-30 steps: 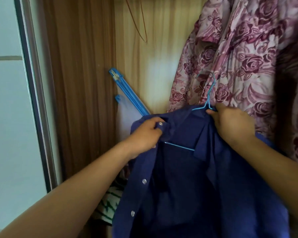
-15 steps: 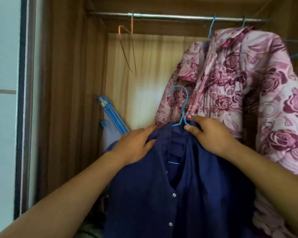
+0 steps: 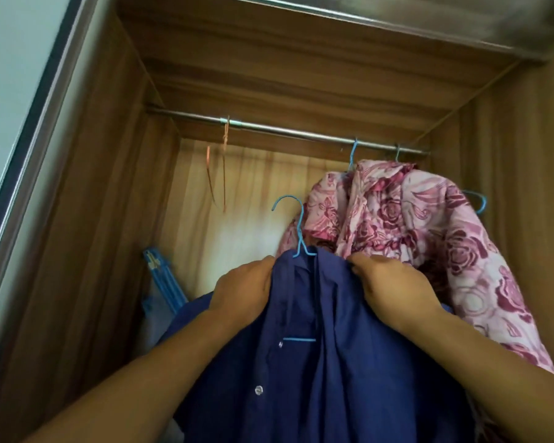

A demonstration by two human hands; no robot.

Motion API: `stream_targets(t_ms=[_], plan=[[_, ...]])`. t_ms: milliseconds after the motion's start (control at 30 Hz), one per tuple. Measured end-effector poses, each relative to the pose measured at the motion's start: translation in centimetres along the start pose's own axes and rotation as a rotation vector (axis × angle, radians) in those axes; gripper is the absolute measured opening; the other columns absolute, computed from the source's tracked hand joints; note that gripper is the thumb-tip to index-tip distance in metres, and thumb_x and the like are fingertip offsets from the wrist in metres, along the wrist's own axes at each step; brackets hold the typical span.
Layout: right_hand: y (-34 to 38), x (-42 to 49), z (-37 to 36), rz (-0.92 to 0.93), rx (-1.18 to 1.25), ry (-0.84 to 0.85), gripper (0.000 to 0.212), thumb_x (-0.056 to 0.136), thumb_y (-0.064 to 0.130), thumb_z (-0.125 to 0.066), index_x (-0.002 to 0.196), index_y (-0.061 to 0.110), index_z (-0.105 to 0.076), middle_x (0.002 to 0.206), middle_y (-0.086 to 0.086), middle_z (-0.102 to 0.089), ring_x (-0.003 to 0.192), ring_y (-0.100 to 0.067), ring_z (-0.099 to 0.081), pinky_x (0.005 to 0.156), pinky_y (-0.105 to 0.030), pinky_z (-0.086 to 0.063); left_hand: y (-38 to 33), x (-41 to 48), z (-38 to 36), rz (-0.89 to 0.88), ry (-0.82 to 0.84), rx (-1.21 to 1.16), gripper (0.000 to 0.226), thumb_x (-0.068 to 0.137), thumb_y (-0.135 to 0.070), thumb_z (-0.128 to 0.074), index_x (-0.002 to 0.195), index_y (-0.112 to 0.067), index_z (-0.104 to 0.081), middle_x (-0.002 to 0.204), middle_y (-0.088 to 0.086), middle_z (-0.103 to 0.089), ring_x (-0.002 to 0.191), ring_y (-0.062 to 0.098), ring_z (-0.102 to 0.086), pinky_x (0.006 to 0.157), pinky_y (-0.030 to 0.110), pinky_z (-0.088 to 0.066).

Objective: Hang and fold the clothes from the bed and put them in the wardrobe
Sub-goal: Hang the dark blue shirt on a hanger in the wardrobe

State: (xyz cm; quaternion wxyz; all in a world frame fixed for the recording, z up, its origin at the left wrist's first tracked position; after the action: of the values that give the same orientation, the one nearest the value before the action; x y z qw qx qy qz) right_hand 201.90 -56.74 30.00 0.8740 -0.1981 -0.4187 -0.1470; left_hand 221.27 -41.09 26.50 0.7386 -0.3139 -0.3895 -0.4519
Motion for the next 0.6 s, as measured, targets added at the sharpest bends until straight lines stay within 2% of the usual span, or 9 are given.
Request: stream_targets(t_ms=[133, 267, 367, 467, 600], plan=[[-0.7, 1.7, 1.5, -0.042, -0.109, -0.044, 0.018, 0.104, 0.031, -0.037, 0.118, 0.026, -0.046, 0.11, -0.006, -0.066, 0.096, -0.034, -0.065, 0.069, -0.039, -0.047, -1.0, 4.1, 0.2, -0.042, -0.054, -0.048, 0.019, 0.105, -0.026, -0.032, 0.086, -0.024, -0.036, 0.083, -0.003, -0.056, 0.076, 0.025, -0.056, 0.066, 0.04, -0.046], [-1.8, 4.0, 4.2, -0.077, -0.259, -0.1, 0.027, 0.108, 0.037, -0.031, 0.125, 0.025, -0.048, 0.111, -0.01, -0.068, 0.1, -0.035, -0.066, 0.068, -0.038, -0.038, -0.9, 8.6, 0.6, -0.036, -0.142, -0.056, 0.022, 0.105, -0.026, -0.033, 0.084, -0.021, -0.037, 0.086, 0.004, -0.061, 0.08, 0.032, -0.059, 0.074, 0.046, -0.049], [-2.8, 6.9, 6.6, -0.121, -0.326, -0.17, 0.027, 0.104, 0.027, -0.039, 0.127, 0.023, -0.052, 0.114, -0.01, -0.067, 0.103, -0.034, -0.066, 0.071, -0.037, -0.041, -1.4, 12.1, 1.1, 0.003, -0.178, -0.003, 0.025, 0.107, -0.031, -0.031, 0.098, -0.017, -0.05, 0.098, 0.005, -0.064, 0.091, 0.031, -0.058, 0.083, 0.045, -0.045], [-3.7, 9.5, 8.6, -0.147, -0.355, -0.217, 0.031, 0.099, 0.023, -0.046, 0.128, 0.026, -0.057, 0.121, -0.007, -0.067, 0.107, -0.033, -0.066, 0.081, -0.037, -0.052, -2.3, 14.9, 1.5, 0.046, -0.196, 0.004, 0.025, 0.106, -0.035, -0.031, 0.106, -0.019, -0.05, 0.104, 0.003, -0.06, 0.099, 0.029, -0.055, 0.086, 0.045, -0.041], [-4.4, 12.1, 10.4, -0.178, -0.422, -0.194, 0.031, 0.103, 0.019, -0.042, 0.128, 0.024, -0.06, 0.124, -0.008, -0.064, 0.114, -0.034, -0.062, 0.079, -0.037, -0.044, -3.3, 18.3, 0.8, 0.102, -0.129, -0.033, 0.03, 0.105, -0.041, -0.033, 0.125, -0.024, -0.047, 0.119, 0.003, -0.054, 0.112, 0.028, -0.049, 0.093, 0.047, -0.038]])
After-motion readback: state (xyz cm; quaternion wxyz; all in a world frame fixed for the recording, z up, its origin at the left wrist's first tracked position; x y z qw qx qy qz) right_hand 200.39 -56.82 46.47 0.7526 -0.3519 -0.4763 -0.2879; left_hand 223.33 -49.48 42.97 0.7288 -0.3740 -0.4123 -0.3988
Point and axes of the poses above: each hand's wrist, its own x-axis towards the middle knuckle, its own z-axis out of the back of the hand, y = z × x, the point moved 4 cm from there along x, towards the middle knuckle
